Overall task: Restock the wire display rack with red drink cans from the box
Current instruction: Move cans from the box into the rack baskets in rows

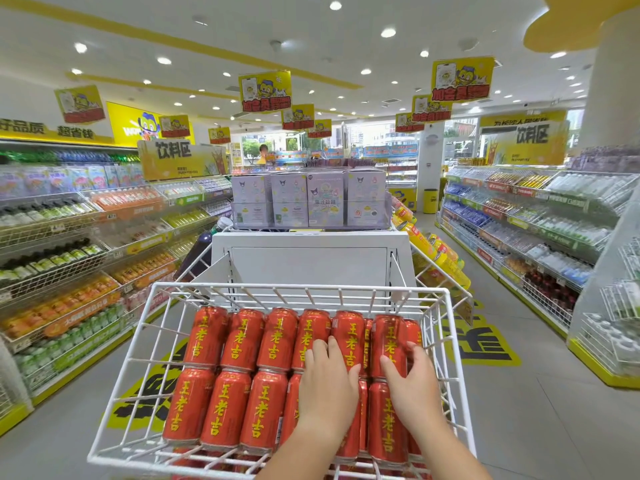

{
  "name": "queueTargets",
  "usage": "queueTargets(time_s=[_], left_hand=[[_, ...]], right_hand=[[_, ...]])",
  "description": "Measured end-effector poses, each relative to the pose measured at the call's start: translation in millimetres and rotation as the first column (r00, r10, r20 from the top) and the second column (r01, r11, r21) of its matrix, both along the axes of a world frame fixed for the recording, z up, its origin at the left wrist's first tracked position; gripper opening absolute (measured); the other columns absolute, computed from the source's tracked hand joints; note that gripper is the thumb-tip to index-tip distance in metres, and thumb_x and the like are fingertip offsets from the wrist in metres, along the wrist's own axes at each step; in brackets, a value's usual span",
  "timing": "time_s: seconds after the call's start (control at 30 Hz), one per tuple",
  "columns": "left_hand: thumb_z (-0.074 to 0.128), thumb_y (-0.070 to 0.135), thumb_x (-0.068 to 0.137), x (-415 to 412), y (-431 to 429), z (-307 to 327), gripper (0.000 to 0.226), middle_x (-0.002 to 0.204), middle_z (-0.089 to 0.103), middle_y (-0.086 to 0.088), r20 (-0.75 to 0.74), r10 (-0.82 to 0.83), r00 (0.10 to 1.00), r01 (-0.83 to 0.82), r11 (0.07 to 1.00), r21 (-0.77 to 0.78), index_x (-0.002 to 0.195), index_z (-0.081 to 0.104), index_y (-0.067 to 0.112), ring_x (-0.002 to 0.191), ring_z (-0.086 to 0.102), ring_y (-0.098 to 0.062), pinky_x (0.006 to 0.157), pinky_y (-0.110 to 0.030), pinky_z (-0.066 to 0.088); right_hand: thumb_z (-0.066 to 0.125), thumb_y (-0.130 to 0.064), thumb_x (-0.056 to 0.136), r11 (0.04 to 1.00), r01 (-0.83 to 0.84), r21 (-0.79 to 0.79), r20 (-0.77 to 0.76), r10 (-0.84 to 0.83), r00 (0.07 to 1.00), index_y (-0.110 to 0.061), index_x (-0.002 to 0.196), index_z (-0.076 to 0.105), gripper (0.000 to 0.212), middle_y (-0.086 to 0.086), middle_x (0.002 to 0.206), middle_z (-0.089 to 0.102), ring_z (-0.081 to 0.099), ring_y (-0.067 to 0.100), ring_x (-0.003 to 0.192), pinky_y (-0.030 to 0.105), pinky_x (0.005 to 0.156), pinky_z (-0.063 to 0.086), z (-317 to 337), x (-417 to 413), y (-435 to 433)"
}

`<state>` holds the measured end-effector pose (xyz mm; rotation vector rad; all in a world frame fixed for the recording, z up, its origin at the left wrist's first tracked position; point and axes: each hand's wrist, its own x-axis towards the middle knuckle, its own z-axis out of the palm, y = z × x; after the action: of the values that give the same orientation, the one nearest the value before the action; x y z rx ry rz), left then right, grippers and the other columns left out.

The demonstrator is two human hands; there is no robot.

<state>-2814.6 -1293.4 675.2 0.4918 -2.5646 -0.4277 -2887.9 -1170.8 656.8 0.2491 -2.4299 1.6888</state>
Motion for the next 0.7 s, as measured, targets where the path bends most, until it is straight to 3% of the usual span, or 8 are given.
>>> queueTargets(time_s=[0.17,0.33,0.53,0.7], left_hand=[[0.068,0.055,0.087,4,-5,-7,0.065,0.114,0.061,-0.005,0.002,0.052,0.999,-0.051,0.990,-0.133,0.134,0.064,0.011,0.103,0.060,-0.024,0.080,-0.034,0.059],[0.049,0.055,0.098,8,-12,-5,0.069,0.144,0.048,-0.010,0.006,-0.004,1.000,0.005,0.977,-0.212,0.151,0.043,0.011,0.131,0.046,-0.029,0.107,-0.040,0.045],[0.035,0.060,0.099,29,-28,5,0.079,0.162,0.027,-0.014,0.126,-0.059,0.990,0.096,0.947,-0.306,0.160,0.023,0.012,0.149,0.024,-0.030,0.123,-0.043,0.022],[0.028,0.068,0.096,51,-42,8,0.086,0.169,0.011,-0.013,0.231,-0.059,0.971,0.136,0.932,-0.335,0.163,0.010,0.017,0.155,0.007,-0.033,0.126,-0.052,0.006]], right_hand=[[0.060,-0.039,0.096,0.997,0.002,0.083,-0.023,0.000,1.000,-0.011,0.152,0.035,0.067,0.005,0.150,0.040,0.041,0.022,0.138,0.037,0.112,0.035,1,5,0],[0.054,-0.040,0.099,0.973,-0.002,0.233,-0.037,0.011,0.999,-0.007,0.153,0.031,0.067,0.010,0.151,0.038,0.037,0.025,0.140,0.037,0.114,0.031,8,7,3],[0.052,-0.039,0.098,0.909,0.002,0.417,-0.149,0.066,0.987,-0.007,0.155,0.020,0.073,0.010,0.155,0.030,0.027,0.026,0.145,0.037,0.118,0.024,17,21,3],[0.049,-0.050,0.096,0.810,-0.001,0.587,-0.220,0.160,0.962,-0.012,0.157,0.017,0.079,0.007,0.161,0.020,0.015,0.023,0.150,0.038,0.122,0.018,21,40,6]])
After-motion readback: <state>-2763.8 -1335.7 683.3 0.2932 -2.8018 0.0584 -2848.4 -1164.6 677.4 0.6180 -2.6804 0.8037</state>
